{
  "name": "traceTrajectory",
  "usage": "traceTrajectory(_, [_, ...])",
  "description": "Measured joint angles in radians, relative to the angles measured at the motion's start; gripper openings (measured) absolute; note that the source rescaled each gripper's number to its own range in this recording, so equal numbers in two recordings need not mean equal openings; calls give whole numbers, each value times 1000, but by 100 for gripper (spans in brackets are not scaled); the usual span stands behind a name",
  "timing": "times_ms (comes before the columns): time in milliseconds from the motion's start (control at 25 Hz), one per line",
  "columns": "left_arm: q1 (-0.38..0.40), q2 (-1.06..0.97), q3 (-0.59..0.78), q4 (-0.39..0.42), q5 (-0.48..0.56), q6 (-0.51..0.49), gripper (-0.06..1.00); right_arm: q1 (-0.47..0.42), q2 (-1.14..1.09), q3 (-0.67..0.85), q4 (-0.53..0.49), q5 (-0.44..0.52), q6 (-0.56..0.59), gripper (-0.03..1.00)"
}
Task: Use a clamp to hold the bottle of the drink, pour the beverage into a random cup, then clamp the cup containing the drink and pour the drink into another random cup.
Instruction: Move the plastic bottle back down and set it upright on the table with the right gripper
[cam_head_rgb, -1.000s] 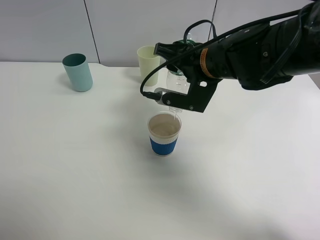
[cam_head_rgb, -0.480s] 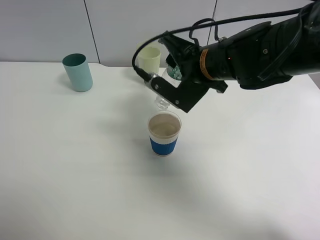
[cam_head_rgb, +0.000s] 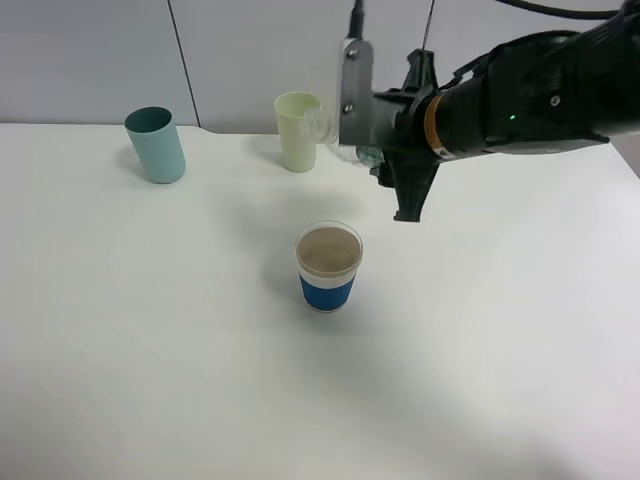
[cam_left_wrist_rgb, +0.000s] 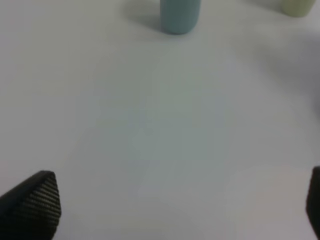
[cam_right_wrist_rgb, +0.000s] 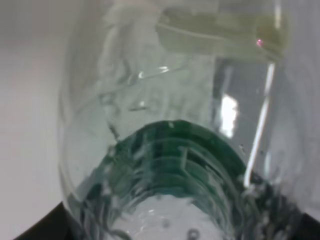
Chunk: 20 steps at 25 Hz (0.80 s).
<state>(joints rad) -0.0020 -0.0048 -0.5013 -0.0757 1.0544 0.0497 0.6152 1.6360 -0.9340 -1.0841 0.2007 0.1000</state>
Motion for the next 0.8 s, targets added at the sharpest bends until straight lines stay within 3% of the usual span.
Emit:
traceTrajectory(160, [0, 0, 0, 0, 1, 0, 100, -71, -30, 0, 168, -35, 228, 0])
traceTrajectory(360, [0, 0, 0, 0, 1, 0, 100, -151, -41, 0, 270, -47, 483, 0])
traceTrajectory(520, [0, 0, 0, 0, 1, 0, 100, -194, -41, 9, 299, -79, 569, 0])
traceTrajectory(680, [0, 0, 0, 0, 1, 0, 100, -261, -42, 103, 324, -297, 594, 0])
traceTrajectory(800, [0, 0, 0, 0, 1, 0, 100, -292, -42, 156, 324, -401, 525, 0])
